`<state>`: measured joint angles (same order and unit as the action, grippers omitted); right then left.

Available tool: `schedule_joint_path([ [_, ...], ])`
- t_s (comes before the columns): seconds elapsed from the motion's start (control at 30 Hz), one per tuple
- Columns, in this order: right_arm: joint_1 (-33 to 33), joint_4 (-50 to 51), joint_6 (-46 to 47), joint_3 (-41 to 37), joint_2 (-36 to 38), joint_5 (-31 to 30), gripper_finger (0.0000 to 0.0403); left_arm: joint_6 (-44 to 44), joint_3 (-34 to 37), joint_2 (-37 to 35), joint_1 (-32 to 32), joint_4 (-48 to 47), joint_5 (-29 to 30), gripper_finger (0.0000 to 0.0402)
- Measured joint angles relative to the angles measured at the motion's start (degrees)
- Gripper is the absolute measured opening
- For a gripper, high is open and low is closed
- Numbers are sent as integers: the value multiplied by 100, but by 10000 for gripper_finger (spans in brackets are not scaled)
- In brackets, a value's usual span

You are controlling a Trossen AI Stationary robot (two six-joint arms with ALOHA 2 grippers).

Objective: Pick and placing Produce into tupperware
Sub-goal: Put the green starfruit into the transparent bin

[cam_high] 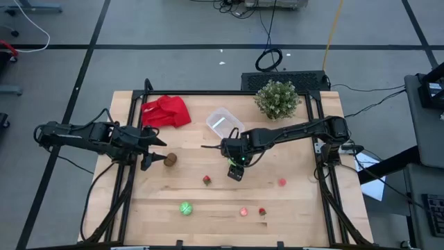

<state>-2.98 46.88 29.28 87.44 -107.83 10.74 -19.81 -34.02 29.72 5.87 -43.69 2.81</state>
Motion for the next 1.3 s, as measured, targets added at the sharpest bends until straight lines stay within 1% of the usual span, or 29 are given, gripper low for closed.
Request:
schedule_joint_path([
  [0.13,106,-207,-27,0,0,2,245,-35,0,1,-4,-34,-42,285],
  [0.37,231,-71,-192,-28,-198,-1,246,-9,0,0,-4,-32,-275,285],
  [0.6,336,-158,-341,-140,-372,0,247,2,0,2,-4,-30,-282,285],
  [1.0,451,-260,-406,-412,-369,2,247,6,0,0,-4,-23,-282,285],
  [1.3,450,-501,-404,-420,-369,4,247,9,0,2,-4,-21,-282,285],
])
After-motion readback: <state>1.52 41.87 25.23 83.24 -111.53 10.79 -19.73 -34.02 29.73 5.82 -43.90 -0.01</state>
